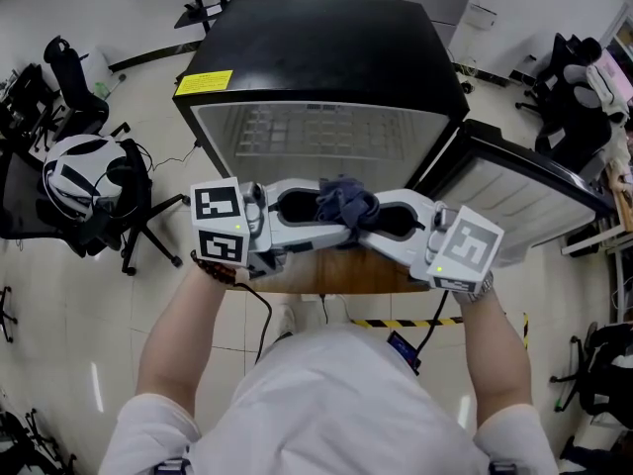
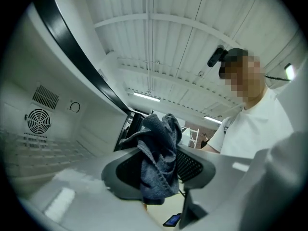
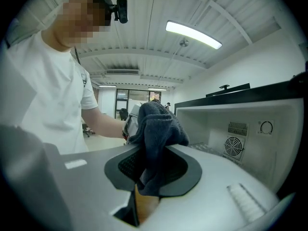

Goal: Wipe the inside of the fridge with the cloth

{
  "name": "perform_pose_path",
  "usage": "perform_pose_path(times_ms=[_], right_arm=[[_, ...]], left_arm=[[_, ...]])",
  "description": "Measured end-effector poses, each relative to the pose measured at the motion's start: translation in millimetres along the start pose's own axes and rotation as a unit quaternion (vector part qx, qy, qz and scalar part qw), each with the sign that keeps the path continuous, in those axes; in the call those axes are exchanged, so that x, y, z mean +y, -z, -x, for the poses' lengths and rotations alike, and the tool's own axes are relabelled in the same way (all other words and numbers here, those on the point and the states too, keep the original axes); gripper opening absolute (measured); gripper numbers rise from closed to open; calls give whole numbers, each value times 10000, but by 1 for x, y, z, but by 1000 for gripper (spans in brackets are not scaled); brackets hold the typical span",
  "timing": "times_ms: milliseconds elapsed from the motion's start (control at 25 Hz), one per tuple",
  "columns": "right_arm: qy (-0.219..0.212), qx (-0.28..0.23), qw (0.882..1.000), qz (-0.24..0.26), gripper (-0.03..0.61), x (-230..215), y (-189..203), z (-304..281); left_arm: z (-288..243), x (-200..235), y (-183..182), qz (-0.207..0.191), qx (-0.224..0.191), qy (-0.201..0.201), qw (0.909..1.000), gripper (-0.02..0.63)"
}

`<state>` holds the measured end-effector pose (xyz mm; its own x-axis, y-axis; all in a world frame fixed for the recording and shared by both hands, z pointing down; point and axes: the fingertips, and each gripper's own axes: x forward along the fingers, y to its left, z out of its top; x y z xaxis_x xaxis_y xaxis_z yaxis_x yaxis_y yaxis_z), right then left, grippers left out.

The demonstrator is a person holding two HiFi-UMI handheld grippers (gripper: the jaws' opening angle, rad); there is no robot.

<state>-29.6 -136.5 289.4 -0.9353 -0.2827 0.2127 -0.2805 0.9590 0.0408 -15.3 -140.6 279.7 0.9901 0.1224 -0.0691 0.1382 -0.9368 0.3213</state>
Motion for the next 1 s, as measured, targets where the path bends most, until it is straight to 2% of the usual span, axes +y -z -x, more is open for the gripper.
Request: perform_pose_path(times_ms=[80, 280, 440, 720, 880, 1000], right_arm=[[39, 8, 10000, -5, 71, -1, 1, 2], [191, 66, 9998, 45, 71, -5, 4, 4], [535, 164, 9984, -21, 80, -15, 12, 8], [1492, 153, 9885, -211, 106, -42, 24, 29], [2169, 80, 9757, -285, 106, -58, 28, 49], [2539, 52, 9667, -318, 106, -64, 33, 63]], left_arm=[[1, 1, -2, -39, -19, -29, 10000, 164], [0, 4, -2, -273, 75, -167, 9995, 122], [-5, 11, 1, -542, 223, -434, 9973, 104], [-9, 42, -6, -921, 97, -1250, 9878, 95], [-15, 66, -15, -1130, -53, -1818, 9768, 94], [-17, 87, -19, -1140, -151, -2246, 9676, 94]])
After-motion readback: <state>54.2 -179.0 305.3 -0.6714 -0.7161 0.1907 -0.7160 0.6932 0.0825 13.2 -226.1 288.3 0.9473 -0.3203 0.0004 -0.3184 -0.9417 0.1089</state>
